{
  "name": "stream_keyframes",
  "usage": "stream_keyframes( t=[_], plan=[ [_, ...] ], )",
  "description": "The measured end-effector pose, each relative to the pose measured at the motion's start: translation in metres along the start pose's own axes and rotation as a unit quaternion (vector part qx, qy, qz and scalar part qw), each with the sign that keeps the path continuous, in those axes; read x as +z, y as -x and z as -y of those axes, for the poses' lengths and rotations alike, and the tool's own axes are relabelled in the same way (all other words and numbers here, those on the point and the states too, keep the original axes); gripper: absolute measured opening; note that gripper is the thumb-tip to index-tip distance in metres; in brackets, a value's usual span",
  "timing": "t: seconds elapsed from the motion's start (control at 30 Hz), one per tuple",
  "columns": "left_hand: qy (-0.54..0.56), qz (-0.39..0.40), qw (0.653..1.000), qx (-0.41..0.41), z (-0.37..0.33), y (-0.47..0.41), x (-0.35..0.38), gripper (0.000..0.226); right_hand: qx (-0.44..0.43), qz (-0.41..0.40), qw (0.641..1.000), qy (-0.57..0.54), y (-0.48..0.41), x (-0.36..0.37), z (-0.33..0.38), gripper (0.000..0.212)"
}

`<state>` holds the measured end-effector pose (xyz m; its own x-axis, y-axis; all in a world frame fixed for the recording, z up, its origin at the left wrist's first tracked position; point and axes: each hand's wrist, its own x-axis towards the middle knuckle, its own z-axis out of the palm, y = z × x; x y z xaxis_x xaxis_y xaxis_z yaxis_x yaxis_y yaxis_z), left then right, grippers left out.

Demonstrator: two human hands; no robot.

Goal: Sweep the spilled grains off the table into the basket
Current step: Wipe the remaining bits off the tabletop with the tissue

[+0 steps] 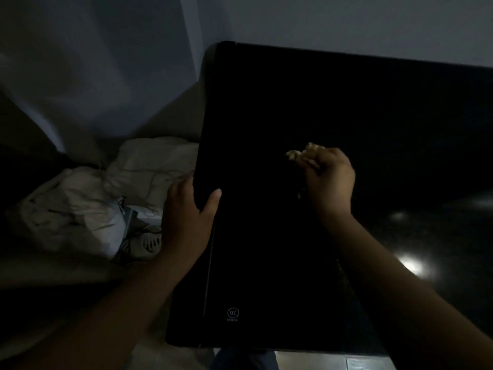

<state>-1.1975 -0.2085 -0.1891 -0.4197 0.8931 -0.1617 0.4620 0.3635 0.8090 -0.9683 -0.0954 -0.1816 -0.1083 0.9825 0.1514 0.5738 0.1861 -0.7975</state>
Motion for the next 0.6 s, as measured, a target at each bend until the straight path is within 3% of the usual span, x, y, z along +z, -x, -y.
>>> stream_keyframes(
  t=[0.1,0.3,0.37,0.47,0.6],
  plan=[
    [0.001,-0.007,1.000,-0.029,0.002,0.014,0.004,0.092,-0.020,0.041,0.999,-0.007,0.034,0.007,0.003,0.022],
    [-0.044,-0.050,0.998,-0.015,0.003,0.016,0.013,0.054,-0.038,0.139,0.986,-0.085,0.113,-0.017,0.028,0.020],
    [-0.040,-0.043,0.998,-0.009,0.005,0.015,0.012,0.059,-0.018,0.128,0.987,-0.099,0.096,-0.025,0.022,0.026],
    [-0.037,-0.041,0.998,0.001,0.009,0.014,0.011,0.076,0.027,0.049,0.997,-0.049,0.058,-0.029,0.004,0.022],
    [-0.046,-0.038,0.998,-0.002,0.007,0.014,0.012,0.063,-0.017,0.052,0.998,-0.008,0.089,-0.017,0.009,0.026]
  ],
)
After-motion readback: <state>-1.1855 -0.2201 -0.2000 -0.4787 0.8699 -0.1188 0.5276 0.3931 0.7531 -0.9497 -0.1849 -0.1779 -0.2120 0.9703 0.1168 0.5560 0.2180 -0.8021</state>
